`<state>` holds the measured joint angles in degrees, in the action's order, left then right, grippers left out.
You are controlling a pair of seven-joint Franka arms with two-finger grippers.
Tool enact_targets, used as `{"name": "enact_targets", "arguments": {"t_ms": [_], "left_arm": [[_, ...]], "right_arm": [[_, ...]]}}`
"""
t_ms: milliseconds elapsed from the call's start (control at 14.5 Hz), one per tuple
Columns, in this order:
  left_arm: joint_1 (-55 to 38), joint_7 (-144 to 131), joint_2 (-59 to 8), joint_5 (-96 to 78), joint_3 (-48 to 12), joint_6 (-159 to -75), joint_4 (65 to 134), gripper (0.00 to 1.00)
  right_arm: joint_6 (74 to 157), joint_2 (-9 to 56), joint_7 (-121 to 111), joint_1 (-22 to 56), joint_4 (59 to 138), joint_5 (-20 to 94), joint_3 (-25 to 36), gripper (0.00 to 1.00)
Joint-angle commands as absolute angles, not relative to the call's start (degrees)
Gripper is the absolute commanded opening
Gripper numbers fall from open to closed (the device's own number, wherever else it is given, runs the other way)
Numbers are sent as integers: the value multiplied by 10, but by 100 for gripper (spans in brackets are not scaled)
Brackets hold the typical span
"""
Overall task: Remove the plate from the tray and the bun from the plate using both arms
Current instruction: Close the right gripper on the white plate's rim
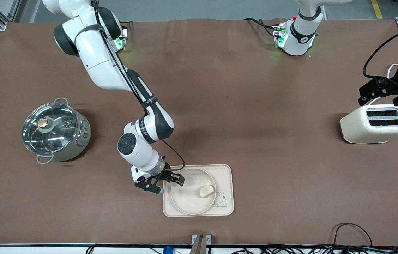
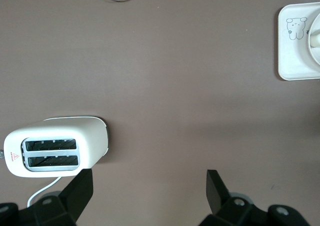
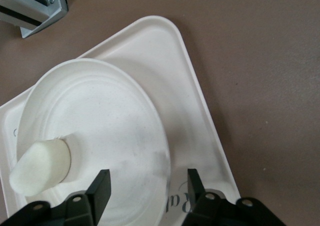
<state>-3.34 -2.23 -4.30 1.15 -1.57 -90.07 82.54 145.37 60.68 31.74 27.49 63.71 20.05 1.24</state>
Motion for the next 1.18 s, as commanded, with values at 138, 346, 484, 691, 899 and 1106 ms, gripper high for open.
{"name": "enact_targets", "arguments": {"t_ms": [138,346,484,691,899,1106], "left_arm": [[-34,-12,-45,14,-14,-898,818,100],[-34,-12,-45,14,-14,-898,818,100],[-34,-11,-45,14,-14,-898,818,100],[-34,-11,-45,13,-14,-898,818,100],[-34,-11,-45,13,-14,-897,818,100],[-34,-11,-45,13,-14,-898,818,100]], "right_arm": [[1453,624,287,261,619,208,9,37],[1454,627,276,257,619,208,9,29],[1455,630,273,255,619,208,9,26],[1472,635,273,256,619,209,9,16],[1475,635,272,257,619,209,7,1],[1474,631,270,255,620,212,4,0]]}}
